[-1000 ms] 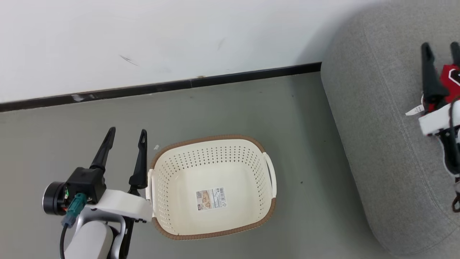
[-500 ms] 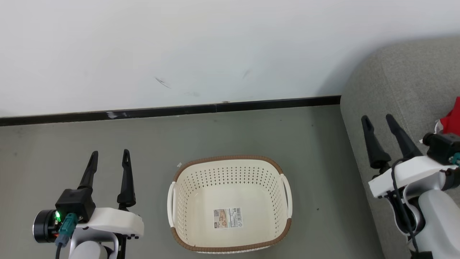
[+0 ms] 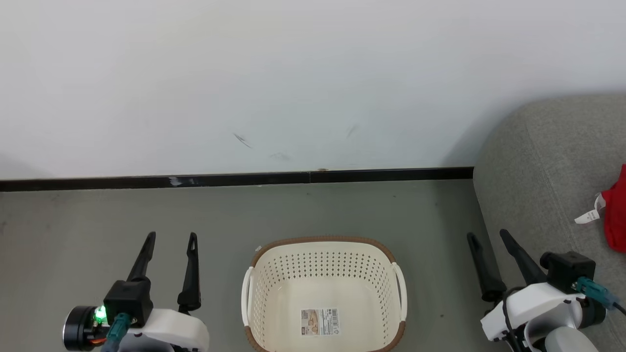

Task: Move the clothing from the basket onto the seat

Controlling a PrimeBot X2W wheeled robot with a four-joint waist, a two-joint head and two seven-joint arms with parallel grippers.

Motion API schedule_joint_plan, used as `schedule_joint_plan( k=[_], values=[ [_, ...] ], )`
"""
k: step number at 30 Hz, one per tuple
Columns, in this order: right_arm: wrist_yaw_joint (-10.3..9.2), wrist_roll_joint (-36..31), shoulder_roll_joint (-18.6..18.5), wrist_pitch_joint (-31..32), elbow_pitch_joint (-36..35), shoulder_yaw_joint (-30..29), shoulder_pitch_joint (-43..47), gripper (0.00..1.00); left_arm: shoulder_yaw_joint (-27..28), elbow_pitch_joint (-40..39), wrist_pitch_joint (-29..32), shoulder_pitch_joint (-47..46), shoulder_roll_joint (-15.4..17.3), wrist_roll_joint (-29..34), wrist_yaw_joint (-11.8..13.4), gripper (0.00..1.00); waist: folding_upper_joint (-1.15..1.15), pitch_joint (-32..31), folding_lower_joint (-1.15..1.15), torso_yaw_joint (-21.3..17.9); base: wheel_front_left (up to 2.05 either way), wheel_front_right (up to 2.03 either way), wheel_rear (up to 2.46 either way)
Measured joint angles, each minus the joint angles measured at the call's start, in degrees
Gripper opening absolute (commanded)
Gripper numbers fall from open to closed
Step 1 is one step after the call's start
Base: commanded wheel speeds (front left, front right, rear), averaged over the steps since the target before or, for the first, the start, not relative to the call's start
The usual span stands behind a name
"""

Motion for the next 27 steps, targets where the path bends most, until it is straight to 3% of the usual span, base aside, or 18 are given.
schedule_joint_plan(
  k=[8,27],
  values=[
    [0.0,-4.78,2.2,0.0,-3.93,-2.99,4.66,1.0,-1.24,2.11,0.0,2.23,0.1,1.01,-0.3,1.0,0.0,-2.34,0.0,-0.38,0.0,0.0,0.0],
    [0.0,-8.28,3.59,0.0,-8.6,-4.42,9.64,1.0,-1.26,3.89,0.0,2.23,0.27,1.98,0.21,1.0,0.0,-3.86,0.0,-2.89,0.0,0.0,0.0]
  ],
)
